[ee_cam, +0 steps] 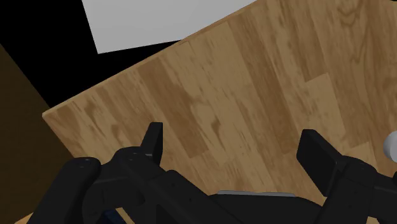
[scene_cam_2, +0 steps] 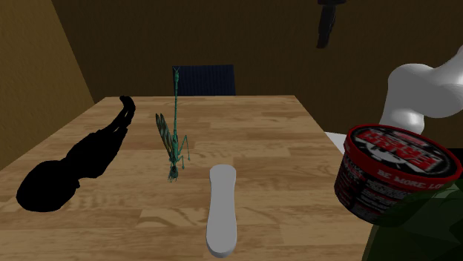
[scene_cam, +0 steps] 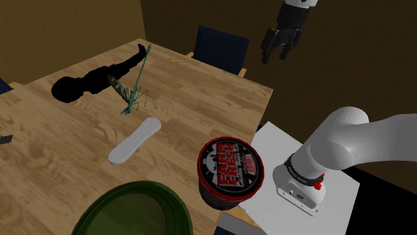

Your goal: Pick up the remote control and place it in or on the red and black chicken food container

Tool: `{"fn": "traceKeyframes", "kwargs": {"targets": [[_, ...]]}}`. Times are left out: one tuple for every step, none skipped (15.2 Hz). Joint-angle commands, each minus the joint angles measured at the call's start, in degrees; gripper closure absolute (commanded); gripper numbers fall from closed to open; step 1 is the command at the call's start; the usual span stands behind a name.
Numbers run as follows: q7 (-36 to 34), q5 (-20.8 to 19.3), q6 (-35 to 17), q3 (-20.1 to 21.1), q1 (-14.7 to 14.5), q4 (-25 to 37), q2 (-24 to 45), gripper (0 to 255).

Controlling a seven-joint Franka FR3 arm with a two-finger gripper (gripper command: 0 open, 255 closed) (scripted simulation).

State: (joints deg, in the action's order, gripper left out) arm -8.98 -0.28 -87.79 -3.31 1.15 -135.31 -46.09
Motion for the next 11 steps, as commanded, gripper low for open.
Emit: {"fn": "traceKeyframes", "kwargs": {"targets": [[0.0,0.0,0.0,0.0,0.0,0.0,0.0,0],[-2.4,1.0,-0.6,1.5,0.0,-1.1,-0.5,0],[-4.8,2.1,-1.3,3.0,-0.1,-2.1,-0.9,0],[-7.2,3.2,-2.0,4.5,-0.1,-3.0,-1.2,0],[-9.6,4.3,-2.7,6.1,-0.2,-3.7,-1.4,0],[-12.0,5.4,-3.5,7.6,-0.3,-4.4,-1.4,0],[-14.4,6.5,-4.3,9.2,-0.4,-5.1,-1.4,0],[-16.8,7.6,-5.1,10.8,-0.5,-5.6,-1.2,0],[-19.2,8.7,-6.0,12.4,-0.6,-6.0,-0.8,0],[-21.6,9.8,-7.0,14.0,-0.7,-6.3,-0.4,0],[-23.9,10.8,-7.9,15.7,-0.8,-6.5,0.2,0]]}}
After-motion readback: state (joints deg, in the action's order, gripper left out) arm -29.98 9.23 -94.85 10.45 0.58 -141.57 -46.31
